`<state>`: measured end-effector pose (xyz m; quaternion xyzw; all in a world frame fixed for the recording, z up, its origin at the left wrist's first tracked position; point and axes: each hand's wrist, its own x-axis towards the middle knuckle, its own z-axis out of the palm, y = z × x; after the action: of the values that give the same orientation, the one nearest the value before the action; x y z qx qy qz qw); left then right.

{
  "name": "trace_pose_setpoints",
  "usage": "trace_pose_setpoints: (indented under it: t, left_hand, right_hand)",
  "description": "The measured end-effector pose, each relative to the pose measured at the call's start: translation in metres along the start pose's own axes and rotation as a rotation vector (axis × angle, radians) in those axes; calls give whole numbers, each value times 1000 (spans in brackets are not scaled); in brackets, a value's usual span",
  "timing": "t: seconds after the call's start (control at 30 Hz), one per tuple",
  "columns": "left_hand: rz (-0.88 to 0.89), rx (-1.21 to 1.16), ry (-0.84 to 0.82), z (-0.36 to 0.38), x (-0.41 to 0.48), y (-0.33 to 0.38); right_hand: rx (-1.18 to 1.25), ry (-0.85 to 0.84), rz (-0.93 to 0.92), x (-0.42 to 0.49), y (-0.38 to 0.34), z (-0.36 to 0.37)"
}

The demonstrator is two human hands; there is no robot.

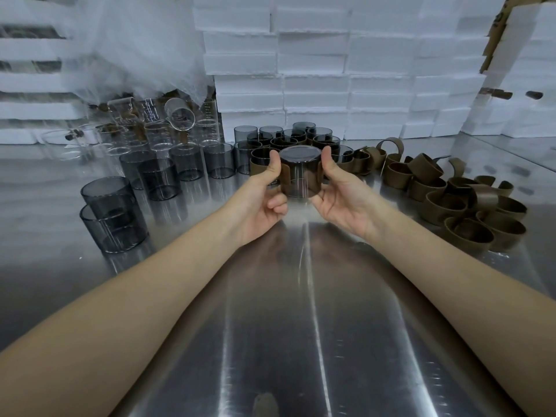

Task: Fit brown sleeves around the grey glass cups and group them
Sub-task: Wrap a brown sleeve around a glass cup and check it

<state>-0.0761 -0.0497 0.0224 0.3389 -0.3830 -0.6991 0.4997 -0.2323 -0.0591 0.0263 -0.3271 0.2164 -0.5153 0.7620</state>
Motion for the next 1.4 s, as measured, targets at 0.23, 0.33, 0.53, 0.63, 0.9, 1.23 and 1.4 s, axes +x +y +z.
trace_pose_setpoints:
  t: [0.23, 0.33, 0.53, 0.63, 0.9, 1.23, 1.4]
  left_hand:
    - [13, -34, 16, 2, 2, 0]
    - [33, -15, 22, 2, 4, -3]
    - [201, 153, 17, 0, 3, -10]
    - [308, 249, 54, 0, 2, -12]
    - [513, 430, 123, -3, 0, -17]
    - [587, 508, 88, -7, 3, -20]
    - [588, 511, 79, -9, 5, -21]
  right_hand:
    - [38, 3, -19, 1, -2, 1]
    - [10, -15, -33, 1, -1, -1]
    - [-186, -80, -89, 0, 1, -4]
    - [-192, -59, -85, -1, 0, -6]
    - [-131, -31, -1, 1, 2, -7]
    - [-217, -20, -28, 2, 3, -11]
    - [-193, 8, -32, 2, 3, -11]
